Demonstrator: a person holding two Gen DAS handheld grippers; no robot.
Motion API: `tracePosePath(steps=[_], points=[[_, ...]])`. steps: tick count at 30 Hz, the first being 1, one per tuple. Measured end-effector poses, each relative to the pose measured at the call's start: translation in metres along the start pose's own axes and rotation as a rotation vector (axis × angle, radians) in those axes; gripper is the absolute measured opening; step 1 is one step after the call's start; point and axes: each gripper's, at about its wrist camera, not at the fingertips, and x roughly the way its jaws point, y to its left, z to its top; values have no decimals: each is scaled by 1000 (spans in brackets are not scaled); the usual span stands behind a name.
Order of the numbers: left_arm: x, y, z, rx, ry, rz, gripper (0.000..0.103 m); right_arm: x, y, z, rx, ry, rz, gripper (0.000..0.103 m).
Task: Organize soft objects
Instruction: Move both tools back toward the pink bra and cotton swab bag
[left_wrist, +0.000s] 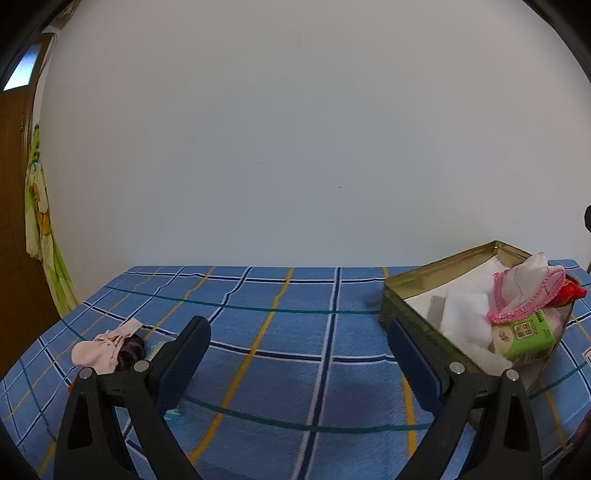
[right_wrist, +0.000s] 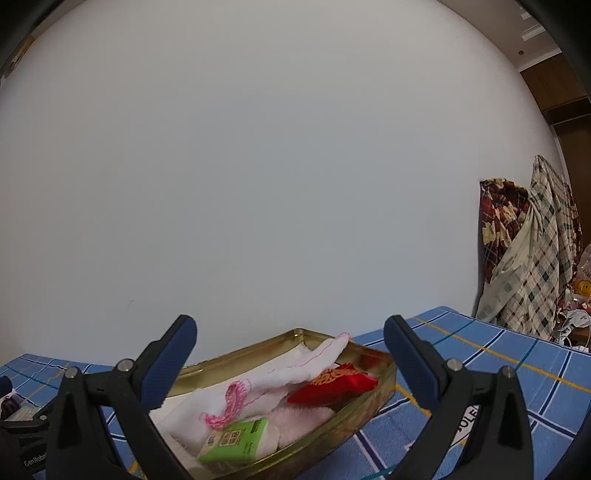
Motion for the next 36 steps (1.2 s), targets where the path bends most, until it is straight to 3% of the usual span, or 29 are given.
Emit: tracePosePath(steps=[14,36], points=[[8,60,-6,-18,23,61,98,-21,37,-9,-52,59,84,103],[46,174,-11,-60,104,159,98,-36,182,-46,-107,247,361,103]])
